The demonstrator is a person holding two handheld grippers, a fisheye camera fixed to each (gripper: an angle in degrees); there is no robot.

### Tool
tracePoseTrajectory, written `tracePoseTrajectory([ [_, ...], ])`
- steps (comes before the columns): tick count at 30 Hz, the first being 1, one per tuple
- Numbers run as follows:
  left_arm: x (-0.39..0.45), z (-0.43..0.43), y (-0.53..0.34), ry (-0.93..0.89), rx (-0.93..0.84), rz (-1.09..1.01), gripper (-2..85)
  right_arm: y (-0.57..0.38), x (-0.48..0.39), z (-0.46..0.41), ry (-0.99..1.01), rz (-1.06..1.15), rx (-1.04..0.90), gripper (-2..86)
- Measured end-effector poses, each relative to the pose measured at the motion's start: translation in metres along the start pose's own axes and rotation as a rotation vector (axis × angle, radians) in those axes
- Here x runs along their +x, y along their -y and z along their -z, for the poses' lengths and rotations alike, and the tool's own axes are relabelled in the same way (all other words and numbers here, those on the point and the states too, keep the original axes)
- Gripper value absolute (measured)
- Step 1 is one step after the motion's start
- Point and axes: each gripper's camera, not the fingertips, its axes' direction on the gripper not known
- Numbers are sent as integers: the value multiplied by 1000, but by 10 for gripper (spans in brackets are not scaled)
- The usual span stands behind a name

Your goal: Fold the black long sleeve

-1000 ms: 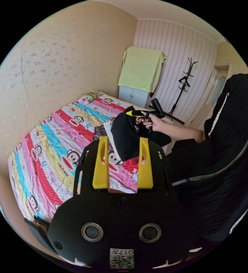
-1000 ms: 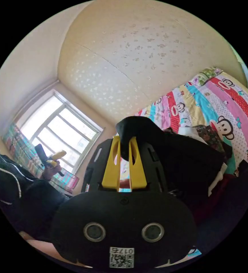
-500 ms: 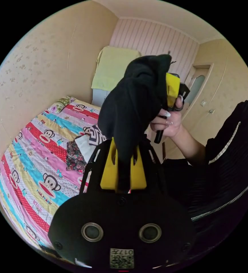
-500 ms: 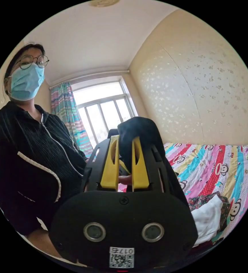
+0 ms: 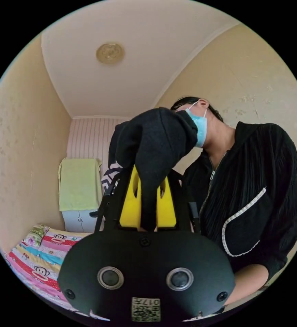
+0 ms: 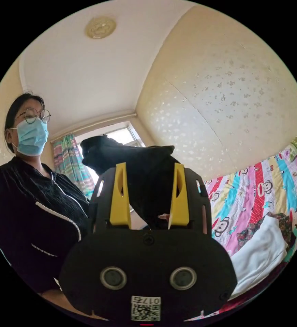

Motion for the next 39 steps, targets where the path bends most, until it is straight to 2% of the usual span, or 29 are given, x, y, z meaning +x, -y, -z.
tracePoseTrajectory([
  [5,-3,35,5,-67,86,11,69,-1,45,-43,125,-148,-133,241],
  [8,-4,49,7,-69,129,24,70,-9,63,-79,308,-218,-321,230],
  [10,-9,55,10,-33,124,44,71,-21,71,-109,619,-274,-451,190],
  [13,-18,64,17,39,78,88,71,-24,78,-119,964,-280,-371,82],
  [14,-21,71,17,49,82,99,71,-22,81,-115,985,-280,-327,70],
  [16,-23,89,15,50,113,114,72,-3,92,-81,960,-242,-93,46],
  [18,-26,118,8,91,144,163,74,17,91,-49,926,-170,9,37],
  [20,-29,138,3,149,95,225,75,39,75,-21,829,-54,7,30],
  [22,-30,150,-1,236,-17,296,77,62,37,2,594,122,-75,22],
  [24,-32,153,-6,353,-195,383,78,70,16,9,430,203,-137,17],
  [28,-33,141,-17,411,-400,435,79,76,22,25,273,178,-80,9],
  [32,-39,134,-29,407,-426,491,75,72,50,23,378,103,-24,7],
  [34,-38,137,-23,406,-374,470,75,67,50,11,542,165,-11,8],
  [37,-42,161,-11,430,-197,487,80,63,42,-10,811,269,-80,9],
  [38,-44,173,-7,447,-109,498,81,63,41,-17,846,267,-124,9],
  [39,-45,183,-2,454,-32,493,78,61,40,-38,876,218,-257,11],
])
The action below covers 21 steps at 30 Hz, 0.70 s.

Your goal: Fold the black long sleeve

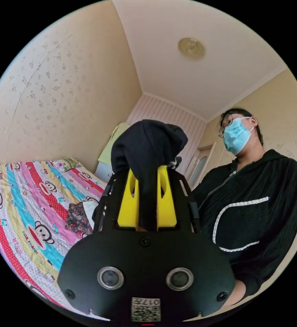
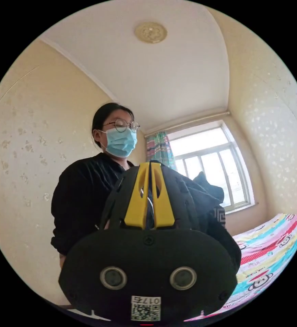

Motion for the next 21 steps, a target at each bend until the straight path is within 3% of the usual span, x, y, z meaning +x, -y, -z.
tracePoseTrajectory([
  [1,0,3,3,-6,28,-4,77,-2,22,-15,24,-144,-108,12],
  [4,11,12,24,-37,126,-97,73,-20,54,-44,8,-280,-269,14],
  [7,18,12,50,-160,230,-182,70,-36,70,-55,62,-305,-267,20],
  [11,17,-6,94,-465,384,-319,70,-43,79,-53,50,-265,-212,51],
  [15,-10,-50,124,-768,567,-301,71,-44,92,-49,-275,-259,-134,135],
  [21,-49,-167,134,-918,636,-181,68,-43,124,-94,-517,-125,-174,167],
])
